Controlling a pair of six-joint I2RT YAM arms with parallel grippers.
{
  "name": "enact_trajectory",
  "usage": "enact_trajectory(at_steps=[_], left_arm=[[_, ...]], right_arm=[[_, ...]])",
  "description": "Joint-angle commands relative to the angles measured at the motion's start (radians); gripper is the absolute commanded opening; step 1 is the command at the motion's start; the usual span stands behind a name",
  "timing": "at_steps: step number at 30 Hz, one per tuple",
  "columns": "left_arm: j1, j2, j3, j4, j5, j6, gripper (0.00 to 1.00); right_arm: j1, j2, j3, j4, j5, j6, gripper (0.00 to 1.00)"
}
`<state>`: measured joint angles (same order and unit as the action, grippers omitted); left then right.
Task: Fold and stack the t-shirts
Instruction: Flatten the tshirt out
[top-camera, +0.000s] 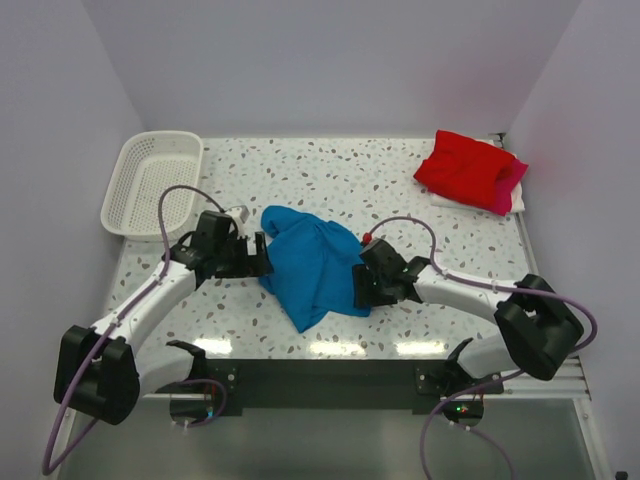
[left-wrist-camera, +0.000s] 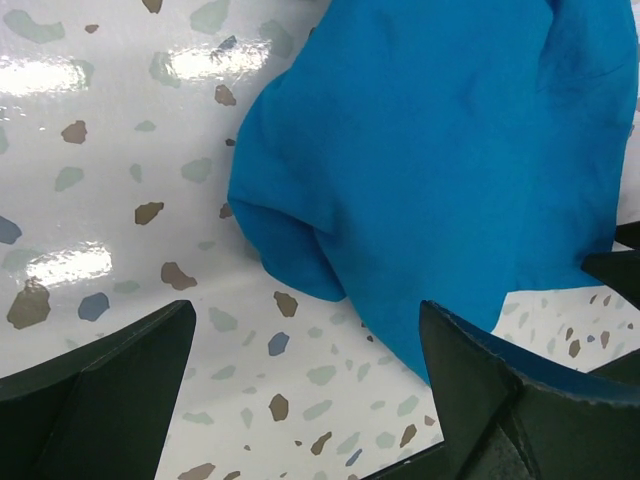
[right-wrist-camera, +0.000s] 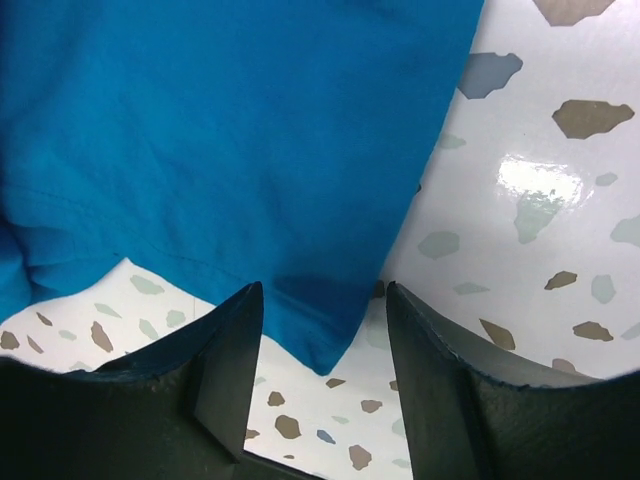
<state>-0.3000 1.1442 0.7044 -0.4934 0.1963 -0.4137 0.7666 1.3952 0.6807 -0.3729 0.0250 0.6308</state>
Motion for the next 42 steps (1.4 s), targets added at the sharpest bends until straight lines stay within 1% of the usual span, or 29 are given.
enact_trajectory(at_steps=[1, 3, 4, 6, 9, 10, 12, 14, 16, 17, 18, 19, 20, 21, 24, 25, 28, 30, 34, 35, 36, 37, 39, 40, 42], left_arm=[[-0.030, -0.006, -0.013, 0.036, -0.009, -0.056, 0.99], [-0.039, -0.003, -0.011, 0.038, -0.015, -0.066, 0.99], [-0.040, -0.004, -0.010, 0.038, -0.017, -0.068, 0.99], [-0.047, 0.000, -0.006, 0.035, -0.026, -0.073, 0.99], [-0.050, 0.006, -0.003, 0.033, -0.031, -0.076, 0.99], [-0.051, 0.008, -0.005, 0.033, -0.031, -0.077, 0.99], [-0.056, 0.012, -0.003, 0.033, -0.040, -0.074, 0.99], [-0.056, 0.011, 0.001, 0.030, -0.047, -0.073, 0.99], [-0.056, 0.011, 0.009, 0.027, -0.055, -0.071, 0.99], [-0.056, 0.012, 0.020, 0.027, -0.064, -0.068, 0.99], [-0.056, 0.017, 0.024, 0.029, -0.070, -0.062, 0.99], [-0.056, 0.023, 0.032, 0.029, -0.081, -0.054, 0.99], [-0.056, 0.031, 0.047, 0.029, -0.106, -0.033, 0.99], [-0.056, 0.052, 0.061, 0.016, -0.121, -0.019, 0.99], [-0.056, 0.098, 0.122, -0.010, -0.161, 0.027, 0.99], [-0.056, 0.104, 0.148, -0.008, -0.158, 0.035, 0.99], [-0.057, 0.108, 0.174, 0.024, -0.098, 0.065, 0.99], [-0.082, 0.104, 0.179, 0.067, -0.083, 0.073, 0.99], [-0.183, 0.144, 0.184, 0.107, -0.048, 0.072, 0.99], [-0.244, 0.167, 0.184, 0.113, -0.047, 0.066, 0.99], [-0.276, 0.178, 0.187, 0.122, -0.049, 0.064, 0.98], [-0.339, 0.189, 0.191, 0.124, -0.055, 0.061, 0.98], [-0.395, 0.221, 0.201, 0.118, -0.069, 0.053, 0.98], [-0.440, 0.230, 0.210, 0.115, -0.081, 0.050, 0.98], [-0.479, 0.253, 0.216, 0.093, -0.095, 0.041, 0.97]], right_arm=[[0.007, 0.047, 0.010, -0.001, -0.023, 0.024, 0.55], [0.008, 0.068, 0.019, -0.021, -0.023, 0.020, 0.51], [0.007, 0.076, 0.029, -0.030, -0.023, 0.018, 0.47], [0.007, 0.088, 0.040, -0.052, -0.048, 0.009, 0.42], [0.007, 0.097, 0.063, -0.084, -0.054, -0.008, 0.22], [0.007, 0.099, 0.069, -0.093, -0.050, -0.014, 0.10], [0.007, 0.105, 0.104, -0.128, -0.034, -0.031, 0.00], [0.007, 0.100, 0.141, -0.162, -0.028, -0.039, 0.00], [0.007, 0.079, 0.232, -0.224, 0.004, -0.057, 0.00], [0.005, 0.068, 0.270, -0.251, 0.062, -0.081, 0.00], [0.003, 0.055, 0.357, -0.311, 0.094, -0.098, 0.00], [0.002, 0.047, 0.403, -0.342, 0.139, -0.115, 0.00], [-0.001, 0.041, 0.446, -0.371, 0.207, -0.150, 0.00], [-0.010, 0.036, 0.529, -0.430, 0.239, -0.166, 0.00], [-0.079, 0.002, 0.661, -0.529, 0.285, -0.218, 0.00], [-0.131, -0.010, 0.690, -0.550, 0.285, -0.236, 0.00], [-0.214, -0.067, 0.779, -0.604, 0.311, -0.276, 0.00], [-0.248, -0.097, 0.827, -0.633, 0.352, -0.295, 0.00], [-0.286, -0.099, 0.861, -0.655, 0.400, -0.318, 0.00], [-0.294, -0.098, 0.859, -0.652, 0.406, -0.318, 0.00], [-0.309, -0.088, 0.855, -0.650, 0.409, -0.316, 0.00], [-0.317, -0.087, 0.850, -0.649, 0.409, -0.309, 0.00], [-0.340, -0.076, 0.840, -0.633, 0.401, -0.303, 0.00], [-0.348, -0.071, 0.838, -0.630, 0.400, -0.295, 0.00], [-0.372, -0.062, 0.836, -0.626, 0.391, -0.287, 0.00]])
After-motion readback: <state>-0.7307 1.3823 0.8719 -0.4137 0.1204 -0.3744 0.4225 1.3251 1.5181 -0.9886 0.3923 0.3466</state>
